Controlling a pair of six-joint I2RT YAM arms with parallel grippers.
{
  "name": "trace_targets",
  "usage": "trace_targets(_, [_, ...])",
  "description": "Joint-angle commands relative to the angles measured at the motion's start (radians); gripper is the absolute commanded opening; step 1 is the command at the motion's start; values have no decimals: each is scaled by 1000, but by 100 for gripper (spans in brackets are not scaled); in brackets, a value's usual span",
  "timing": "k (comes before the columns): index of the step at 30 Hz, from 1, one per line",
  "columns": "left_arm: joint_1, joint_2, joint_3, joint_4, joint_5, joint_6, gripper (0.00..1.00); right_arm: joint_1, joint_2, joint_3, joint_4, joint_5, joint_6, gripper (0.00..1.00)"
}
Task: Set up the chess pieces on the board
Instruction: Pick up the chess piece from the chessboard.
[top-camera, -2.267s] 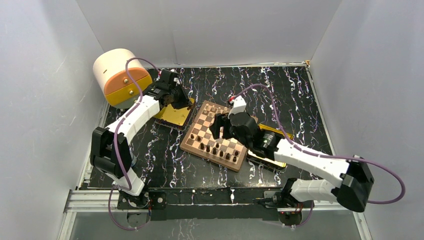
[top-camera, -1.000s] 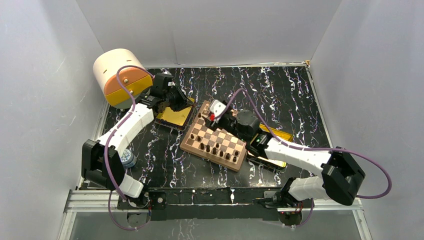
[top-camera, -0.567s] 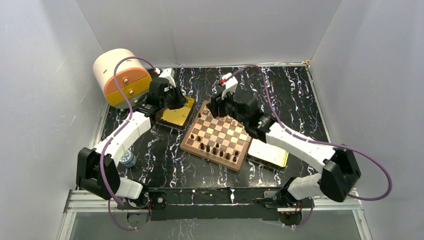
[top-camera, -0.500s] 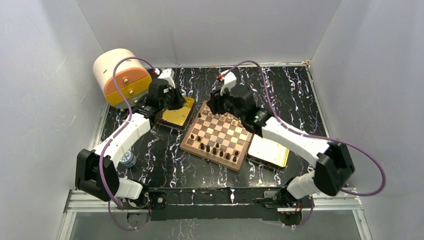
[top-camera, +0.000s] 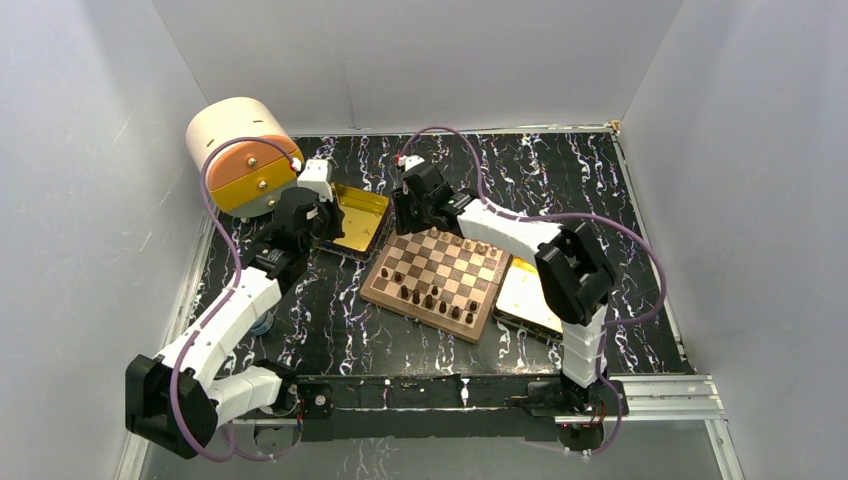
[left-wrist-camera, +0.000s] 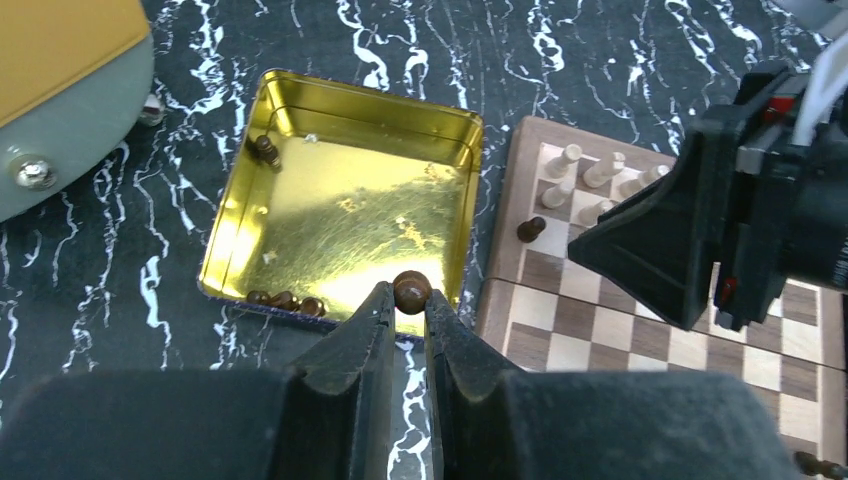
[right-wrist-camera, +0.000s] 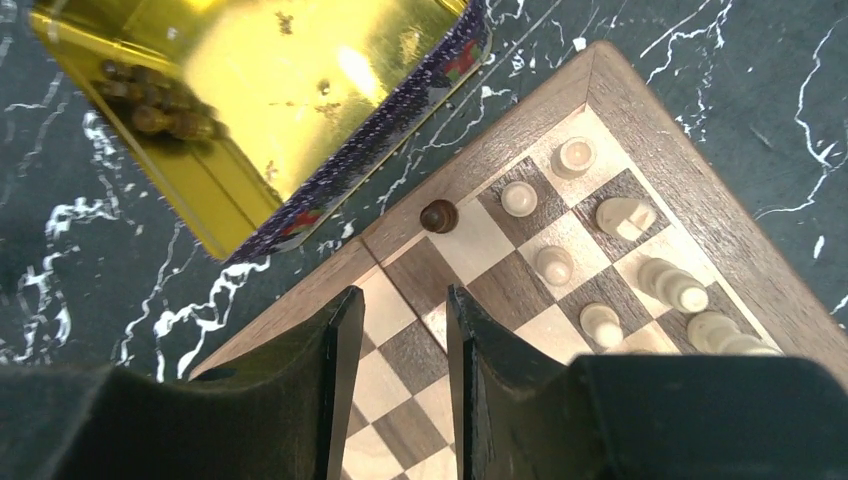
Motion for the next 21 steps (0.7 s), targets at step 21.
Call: trace_targets(21, [-6, -70, -94, 82, -119, 77, 0, 5, 230, 257, -78, 50, -45, 41])
